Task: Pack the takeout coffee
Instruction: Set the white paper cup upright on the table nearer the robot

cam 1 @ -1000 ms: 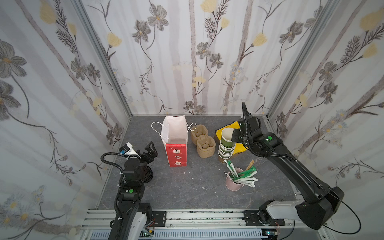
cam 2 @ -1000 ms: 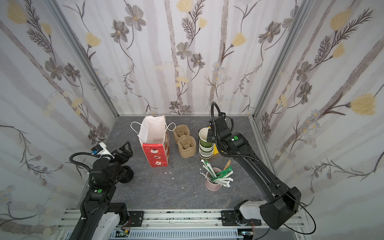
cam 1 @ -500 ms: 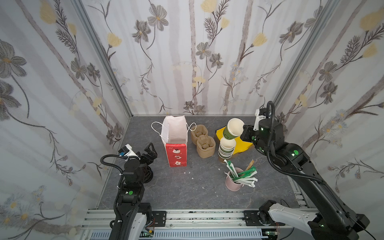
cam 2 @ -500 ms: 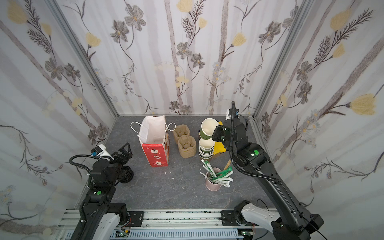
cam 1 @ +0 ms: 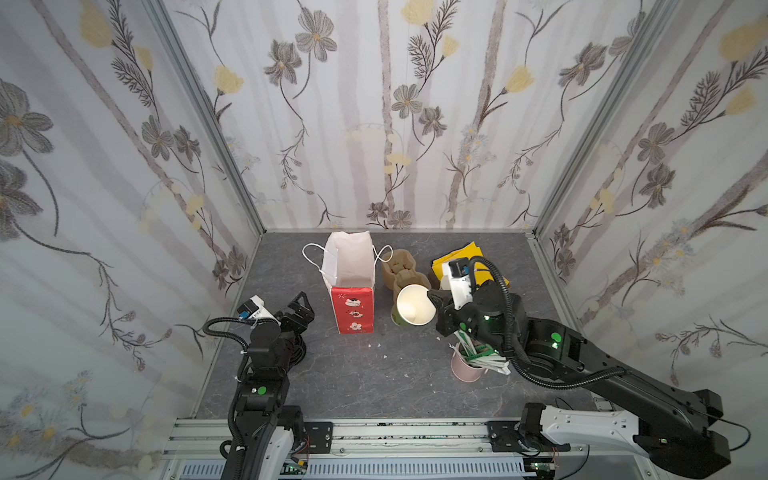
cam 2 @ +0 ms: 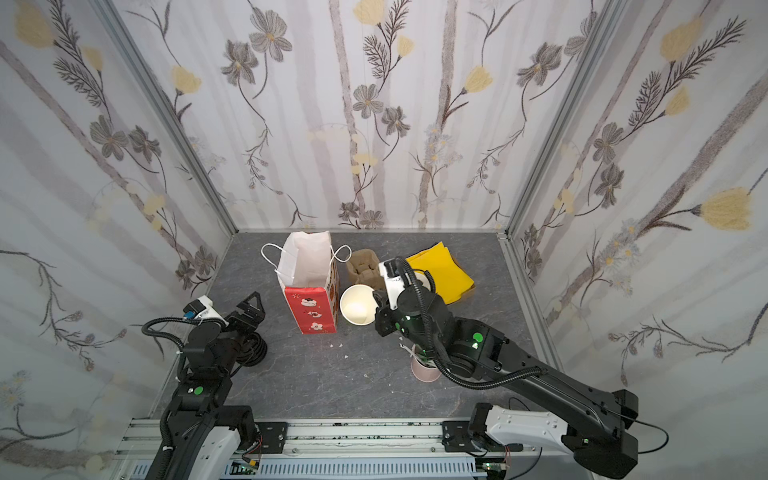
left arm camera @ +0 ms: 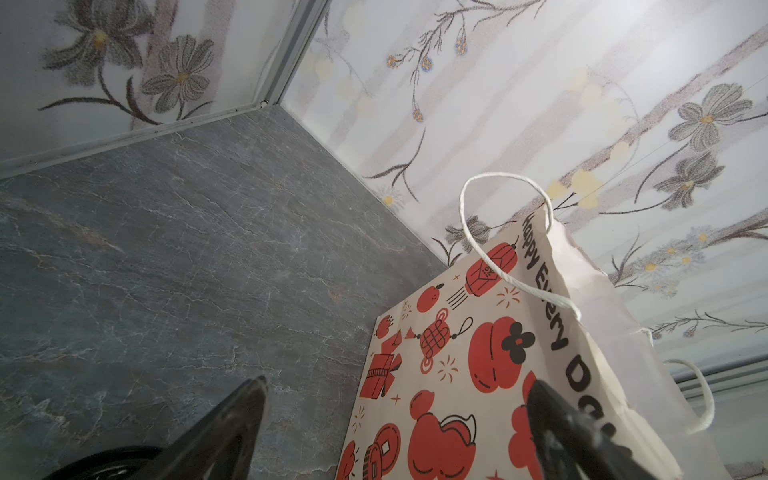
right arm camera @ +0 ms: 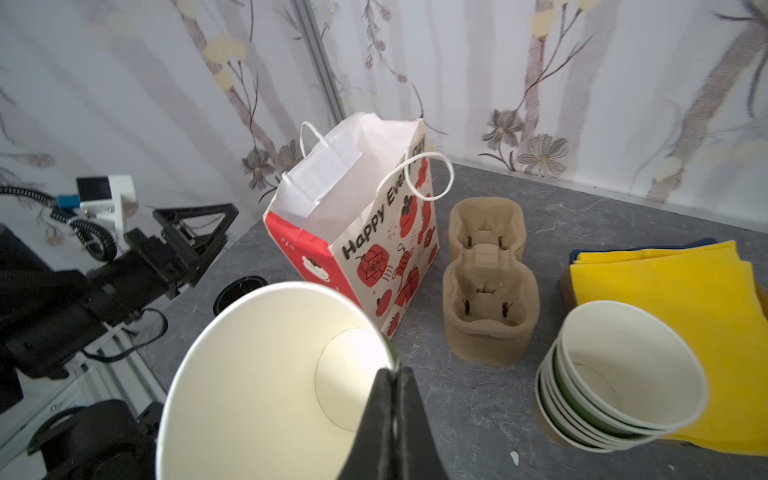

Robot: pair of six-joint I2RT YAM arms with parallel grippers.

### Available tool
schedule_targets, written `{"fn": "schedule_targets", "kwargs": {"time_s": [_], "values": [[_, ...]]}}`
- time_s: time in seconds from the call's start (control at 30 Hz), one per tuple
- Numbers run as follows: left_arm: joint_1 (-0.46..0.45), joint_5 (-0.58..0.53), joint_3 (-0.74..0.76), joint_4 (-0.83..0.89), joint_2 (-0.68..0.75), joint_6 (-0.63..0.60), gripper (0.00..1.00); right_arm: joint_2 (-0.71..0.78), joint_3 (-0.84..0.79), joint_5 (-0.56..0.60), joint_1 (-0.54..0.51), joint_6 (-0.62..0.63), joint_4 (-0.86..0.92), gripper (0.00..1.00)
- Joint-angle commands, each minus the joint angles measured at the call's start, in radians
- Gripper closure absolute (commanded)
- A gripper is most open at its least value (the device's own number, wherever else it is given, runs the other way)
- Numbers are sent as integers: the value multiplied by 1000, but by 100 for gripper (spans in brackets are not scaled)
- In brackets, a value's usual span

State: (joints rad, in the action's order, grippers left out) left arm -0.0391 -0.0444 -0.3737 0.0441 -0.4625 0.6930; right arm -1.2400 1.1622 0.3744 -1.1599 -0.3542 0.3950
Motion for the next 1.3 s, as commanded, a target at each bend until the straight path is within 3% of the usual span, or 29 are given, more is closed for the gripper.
{"fn": "schedule_targets", "kwargs": {"time_s": [0.0,0.17,0.53,1.27], "values": [[0,-11,3,12,7,22,0,-63,-47,20,-97,65,-174,100],[0,-29,13,29,20,31,0,-198,-80,12,-177,51,-249,100],[0,-72,38,53,42,49,0,-415,-98,31,-186,-65,-269,100],[1,-89,44,70,53,60,0,-511,-164,-24,-162,-144,-352,97]]}}
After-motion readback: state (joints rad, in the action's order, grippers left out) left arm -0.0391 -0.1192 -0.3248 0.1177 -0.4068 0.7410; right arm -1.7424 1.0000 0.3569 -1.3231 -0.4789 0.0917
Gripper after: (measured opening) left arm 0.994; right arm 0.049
